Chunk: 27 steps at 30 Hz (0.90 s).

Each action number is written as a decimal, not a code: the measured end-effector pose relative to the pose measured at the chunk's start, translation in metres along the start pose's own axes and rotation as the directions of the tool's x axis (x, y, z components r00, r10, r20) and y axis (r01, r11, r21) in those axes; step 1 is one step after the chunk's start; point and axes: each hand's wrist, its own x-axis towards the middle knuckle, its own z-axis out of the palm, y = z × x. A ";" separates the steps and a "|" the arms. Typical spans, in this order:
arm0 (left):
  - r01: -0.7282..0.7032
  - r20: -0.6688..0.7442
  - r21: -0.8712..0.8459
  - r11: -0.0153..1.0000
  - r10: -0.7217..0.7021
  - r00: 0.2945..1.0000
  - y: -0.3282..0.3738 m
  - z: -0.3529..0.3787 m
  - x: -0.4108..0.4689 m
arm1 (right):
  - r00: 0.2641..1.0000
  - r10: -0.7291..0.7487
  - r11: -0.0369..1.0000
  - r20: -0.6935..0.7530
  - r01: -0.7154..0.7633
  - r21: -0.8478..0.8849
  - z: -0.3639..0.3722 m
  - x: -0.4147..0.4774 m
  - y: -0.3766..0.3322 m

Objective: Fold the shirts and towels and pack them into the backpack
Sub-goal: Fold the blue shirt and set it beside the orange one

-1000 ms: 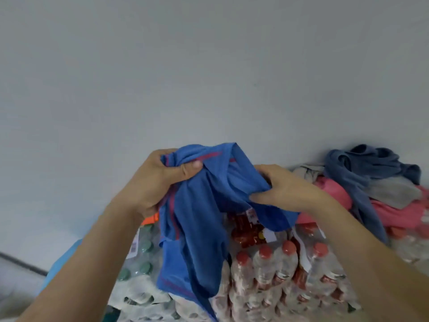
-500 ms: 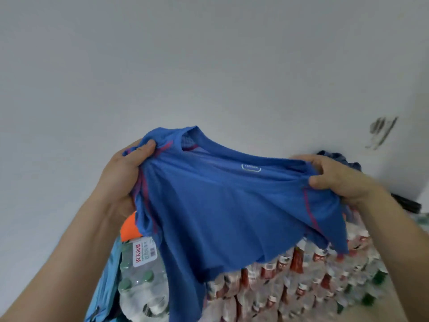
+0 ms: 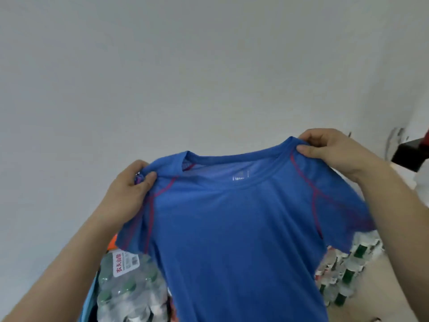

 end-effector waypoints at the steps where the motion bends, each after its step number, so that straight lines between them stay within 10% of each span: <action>1: 0.053 -0.005 -0.010 0.999 -0.053 0.999 -0.017 0.011 0.002 | 0.998 0.038 0.998 -0.042 -0.040 -0.039 0.011 0.009 0.014; 10: 0.259 -0.184 0.314 0.913 -0.209 0.960 -0.130 0.082 0.037 | 0.992 -0.020 0.769 -0.125 -0.064 -0.636 0.101 0.105 0.157; 16: 0.264 -0.189 0.665 0.699 -0.184 0.965 -0.184 0.105 0.075 | 0.989 -0.037 0.700 0.140 0.126 -0.703 0.132 0.172 0.210; 27: 0.006 0.088 0.903 0.429 -0.200 0.976 -0.242 0.140 0.098 | 0.963 -0.194 0.462 0.190 0.260 -0.848 0.191 0.211 0.290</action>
